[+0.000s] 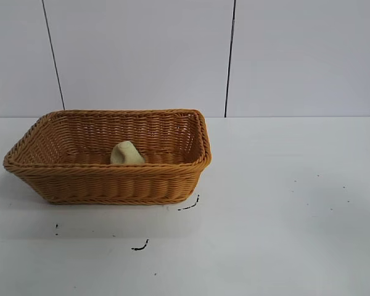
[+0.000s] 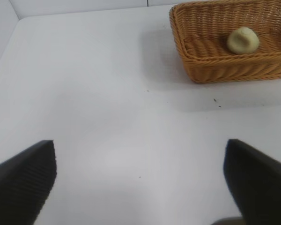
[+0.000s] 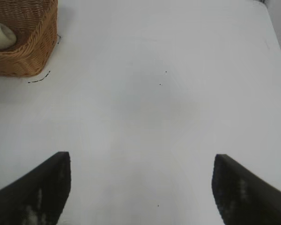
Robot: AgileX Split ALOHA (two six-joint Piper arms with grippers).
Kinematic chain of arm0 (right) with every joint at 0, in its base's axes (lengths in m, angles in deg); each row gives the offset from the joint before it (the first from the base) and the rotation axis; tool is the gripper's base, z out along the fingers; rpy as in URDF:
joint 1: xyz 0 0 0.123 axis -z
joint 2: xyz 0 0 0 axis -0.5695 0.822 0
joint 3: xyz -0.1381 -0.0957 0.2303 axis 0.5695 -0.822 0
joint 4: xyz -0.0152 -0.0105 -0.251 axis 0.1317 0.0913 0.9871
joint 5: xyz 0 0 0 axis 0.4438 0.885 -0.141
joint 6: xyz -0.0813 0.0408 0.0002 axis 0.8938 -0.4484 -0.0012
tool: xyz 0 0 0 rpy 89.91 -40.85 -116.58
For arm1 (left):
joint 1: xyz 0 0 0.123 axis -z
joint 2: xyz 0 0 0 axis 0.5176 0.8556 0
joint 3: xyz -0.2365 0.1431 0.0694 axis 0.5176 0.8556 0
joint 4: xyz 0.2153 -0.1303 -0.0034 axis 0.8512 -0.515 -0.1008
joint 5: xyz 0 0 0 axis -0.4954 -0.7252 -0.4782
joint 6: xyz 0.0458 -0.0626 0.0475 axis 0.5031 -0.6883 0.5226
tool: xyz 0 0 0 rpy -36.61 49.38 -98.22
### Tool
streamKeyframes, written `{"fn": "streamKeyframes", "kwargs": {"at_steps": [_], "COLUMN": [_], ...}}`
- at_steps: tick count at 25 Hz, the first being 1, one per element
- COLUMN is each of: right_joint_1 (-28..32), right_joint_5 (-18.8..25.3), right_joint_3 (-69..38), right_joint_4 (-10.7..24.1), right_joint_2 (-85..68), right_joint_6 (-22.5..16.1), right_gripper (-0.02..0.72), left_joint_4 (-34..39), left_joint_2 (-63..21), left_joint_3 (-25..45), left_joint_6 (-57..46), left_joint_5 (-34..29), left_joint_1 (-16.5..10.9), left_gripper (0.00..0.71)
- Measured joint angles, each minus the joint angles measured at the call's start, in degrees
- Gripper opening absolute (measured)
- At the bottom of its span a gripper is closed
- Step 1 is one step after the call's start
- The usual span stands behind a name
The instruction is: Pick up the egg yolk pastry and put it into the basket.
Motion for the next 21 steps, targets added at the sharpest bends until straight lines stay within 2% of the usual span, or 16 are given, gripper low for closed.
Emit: {"fn": "streamKeyframes", "kwargs": {"at_steps": [21], "right_joint_1": [0.0], "right_joint_5": [-0.1], "right_joint_3": [0.0], "right_joint_4": [0.0], "right_joint_2": [-4.5], "right_joint_6": [-0.2], "right_gripper": [0.589], "left_joint_4": [0.0], "left_joint_2": [0.0], "left_joint_3": [0.0], "left_joint_6": [0.0], "left_joint_5": [0.0], "left_joint_1": [0.0], "left_gripper": [0.697]}}
